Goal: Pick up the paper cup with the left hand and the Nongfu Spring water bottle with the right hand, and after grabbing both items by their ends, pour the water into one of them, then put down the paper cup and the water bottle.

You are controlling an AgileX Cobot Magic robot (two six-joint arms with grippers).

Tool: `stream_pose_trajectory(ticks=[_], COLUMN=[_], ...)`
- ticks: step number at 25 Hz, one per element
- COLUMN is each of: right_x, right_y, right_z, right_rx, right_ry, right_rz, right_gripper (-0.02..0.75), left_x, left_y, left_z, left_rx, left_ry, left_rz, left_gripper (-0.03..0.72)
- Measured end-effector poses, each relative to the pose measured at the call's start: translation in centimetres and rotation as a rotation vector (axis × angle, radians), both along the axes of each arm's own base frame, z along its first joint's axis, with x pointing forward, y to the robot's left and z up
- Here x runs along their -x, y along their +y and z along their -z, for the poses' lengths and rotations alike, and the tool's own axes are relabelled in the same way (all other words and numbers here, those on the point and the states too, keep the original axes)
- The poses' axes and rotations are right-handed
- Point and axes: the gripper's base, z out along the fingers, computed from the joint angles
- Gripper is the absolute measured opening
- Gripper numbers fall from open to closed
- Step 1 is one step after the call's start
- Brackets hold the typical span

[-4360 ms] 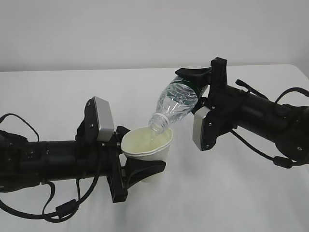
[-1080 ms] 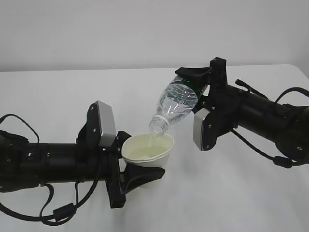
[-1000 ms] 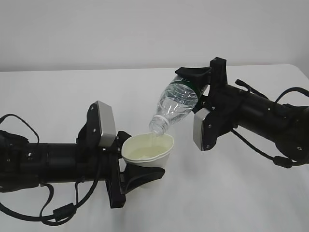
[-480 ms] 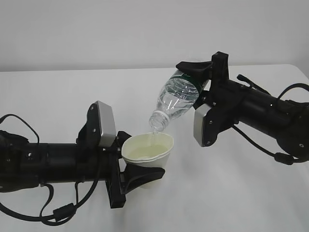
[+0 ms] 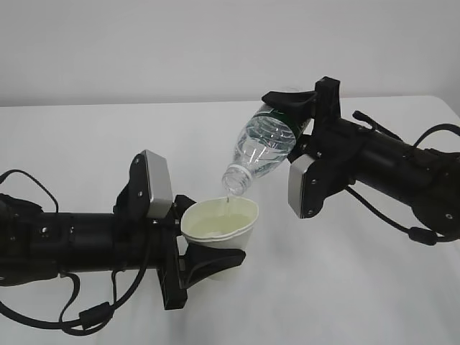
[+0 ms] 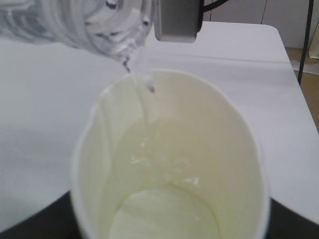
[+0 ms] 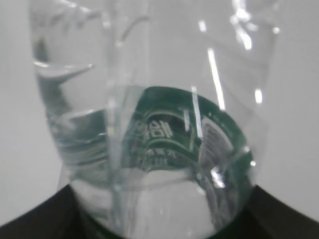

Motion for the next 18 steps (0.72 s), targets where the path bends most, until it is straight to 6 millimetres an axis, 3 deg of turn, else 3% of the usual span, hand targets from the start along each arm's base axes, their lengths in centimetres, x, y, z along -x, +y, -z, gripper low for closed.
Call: stream_pose_trajectory(ticks=[18], right_x=[-0.01], right_y=[0.01], right_z=[-0.04], right_rx=[-0.002], right_ry=[-0.002], right_rz=[-0.001], right_gripper=[0.447], left_x=[0.0], left_y=[0.0], left_z=[0.0], left_rx=[0.0], left_ry=[0.0], left_rz=[0.0], left_gripper=[0.417])
